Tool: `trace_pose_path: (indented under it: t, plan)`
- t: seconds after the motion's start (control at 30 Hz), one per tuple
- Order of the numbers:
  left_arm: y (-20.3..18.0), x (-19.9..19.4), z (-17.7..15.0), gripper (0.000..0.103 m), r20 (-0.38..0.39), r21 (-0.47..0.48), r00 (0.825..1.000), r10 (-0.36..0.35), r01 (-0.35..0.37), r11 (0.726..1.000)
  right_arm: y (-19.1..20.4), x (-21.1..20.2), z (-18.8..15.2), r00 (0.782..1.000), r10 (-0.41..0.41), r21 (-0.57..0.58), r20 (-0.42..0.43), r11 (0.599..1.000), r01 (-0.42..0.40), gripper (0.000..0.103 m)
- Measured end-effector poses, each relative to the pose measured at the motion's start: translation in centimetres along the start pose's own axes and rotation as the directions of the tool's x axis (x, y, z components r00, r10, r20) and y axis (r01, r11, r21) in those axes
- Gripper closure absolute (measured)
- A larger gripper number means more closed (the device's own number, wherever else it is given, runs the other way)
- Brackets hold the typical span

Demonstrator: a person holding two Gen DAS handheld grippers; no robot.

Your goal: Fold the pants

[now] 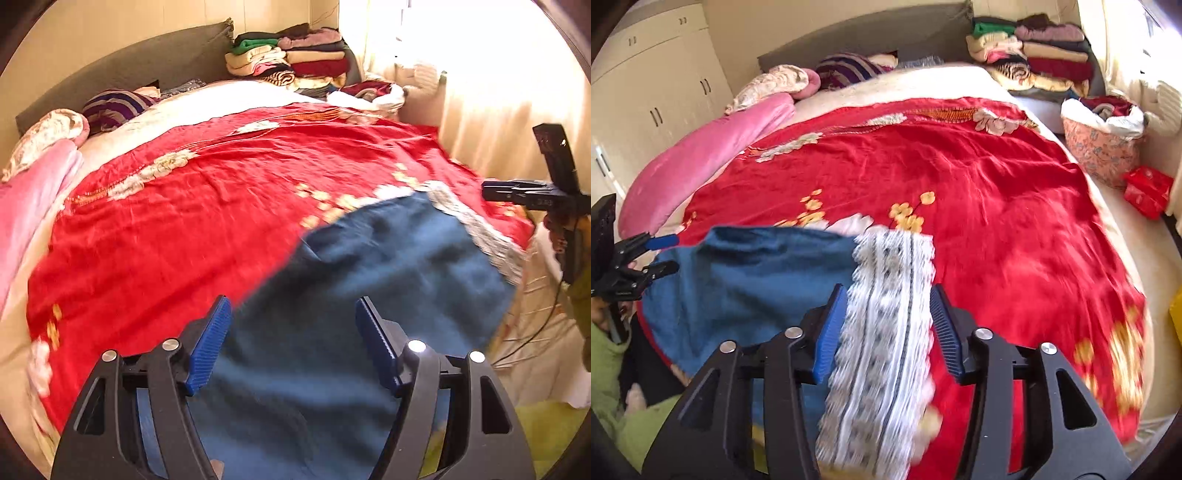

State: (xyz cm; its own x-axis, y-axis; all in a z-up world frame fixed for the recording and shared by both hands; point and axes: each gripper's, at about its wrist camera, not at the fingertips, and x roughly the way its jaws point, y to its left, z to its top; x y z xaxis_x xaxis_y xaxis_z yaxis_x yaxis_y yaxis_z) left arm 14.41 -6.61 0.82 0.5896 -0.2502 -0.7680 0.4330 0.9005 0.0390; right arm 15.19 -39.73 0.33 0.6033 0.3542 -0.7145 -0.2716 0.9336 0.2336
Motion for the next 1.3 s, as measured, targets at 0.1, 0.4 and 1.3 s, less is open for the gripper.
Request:
trace_pose_path:
  t: [0.1, 0.4, 1.3]
  plan:
    - [0.3, 2.9, 1.1, 0.019, -0.045, 0.053, 0.998, 0.043, -0.040, 0.998, -1.5, 2.8, 1.5, 0.999, 0.014, 0.033, -0.037, 0.999, -0.013, 0.060]
    - [2.0, 7.4, 2.3, 0.084, -0.071, -0.044, 0.985, -0.154, 0.151, 0.987, -3.9, 8.1, 2.1, 0.991, 0.100, 0.114, -0.091, 0.989, -0.089, 0.057]
    - [7.2, 12.1, 3.3, 0.075, -0.026, -0.420, 0.978, -0.208, 0.178, 0.890, -2.7, 11.1, 5.8, 0.996, -0.080, -0.103, -0.032, 0.992, 0.076, 0.059]
